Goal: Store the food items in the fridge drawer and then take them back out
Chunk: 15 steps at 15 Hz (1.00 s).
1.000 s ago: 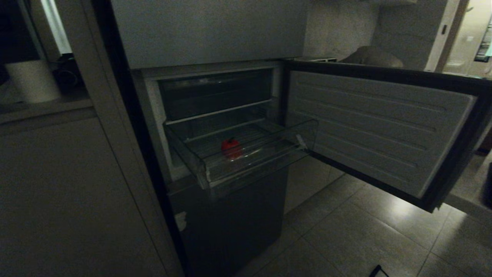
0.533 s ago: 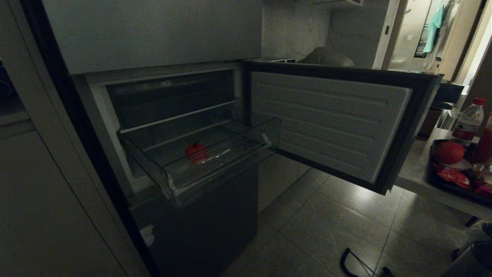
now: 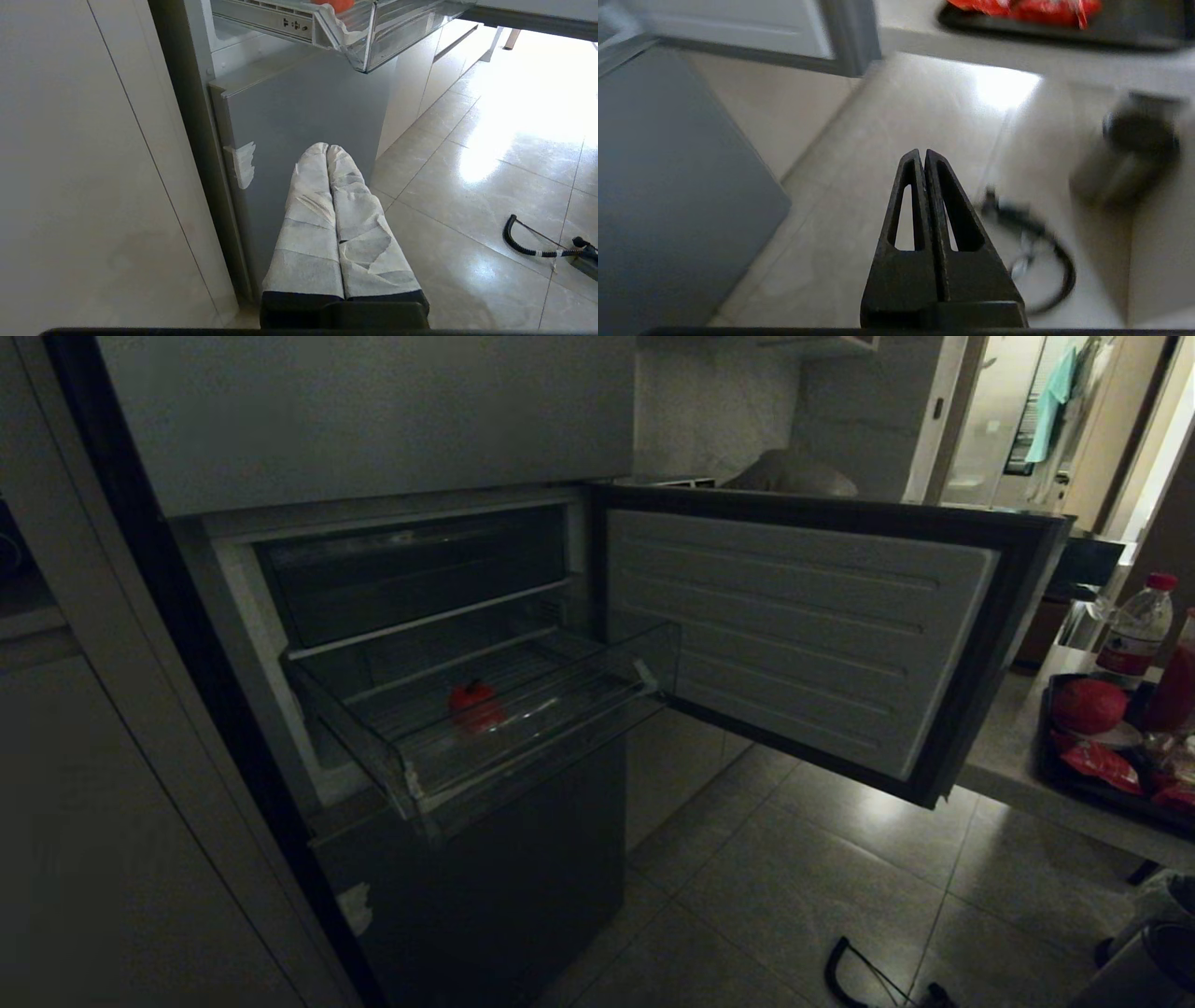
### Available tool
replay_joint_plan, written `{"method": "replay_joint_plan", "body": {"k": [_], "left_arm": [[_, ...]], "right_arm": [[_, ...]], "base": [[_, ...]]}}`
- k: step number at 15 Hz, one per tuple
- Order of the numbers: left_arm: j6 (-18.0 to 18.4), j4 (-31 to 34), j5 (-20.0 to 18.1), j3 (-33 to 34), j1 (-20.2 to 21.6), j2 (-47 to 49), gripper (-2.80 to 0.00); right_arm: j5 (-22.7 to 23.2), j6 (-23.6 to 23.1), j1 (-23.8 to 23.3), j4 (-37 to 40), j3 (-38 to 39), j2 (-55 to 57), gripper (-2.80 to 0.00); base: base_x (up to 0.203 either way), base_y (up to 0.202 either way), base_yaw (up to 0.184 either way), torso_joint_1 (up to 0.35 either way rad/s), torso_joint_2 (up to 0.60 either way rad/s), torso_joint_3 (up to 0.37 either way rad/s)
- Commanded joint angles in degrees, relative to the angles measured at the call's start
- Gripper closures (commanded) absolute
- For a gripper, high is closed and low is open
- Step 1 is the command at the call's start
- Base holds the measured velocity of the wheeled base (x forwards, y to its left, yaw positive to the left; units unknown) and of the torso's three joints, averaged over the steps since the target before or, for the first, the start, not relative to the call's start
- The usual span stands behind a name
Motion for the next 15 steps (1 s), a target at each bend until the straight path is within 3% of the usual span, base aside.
{"method": "replay_joint_plan", "body": {"k": [1, 7, 11, 15], "left_arm": [[0.0, 0.0, 0.0, 0.0, 0.0, 0.1, 0.0], [0.0, 0.0, 0.0, 0.0, 0.0, 0.1, 0.0], [0.0, 0.0, 0.0, 0.0, 0.0, 0.1, 0.0], [0.0, 0.0, 0.0, 0.0, 0.0, 0.1, 0.0]], "right_arm": [[1.1, 1.6, -4.4, -3.8, -4.3, 19.9, -2.8], [0.5, 0.9, -11.7, -22.2, -11.6, 47.8, -2.8], [0.3, -4.1, -20.9, -33.2, -19.6, 61.2, -2.8], [7.1, -8.0, -22.4, -36.6, -28.8, 69.9, -2.8]], "base": [[0.0, 0.0, 0.0, 0.0, 0.0, 0.0], [0.0, 0.0, 0.0, 0.0, 0.0, 0.0], [0.0, 0.0, 0.0, 0.0, 0.0, 0.0], [0.0, 0.0, 0.0, 0.0, 0.0, 0.0]]}}
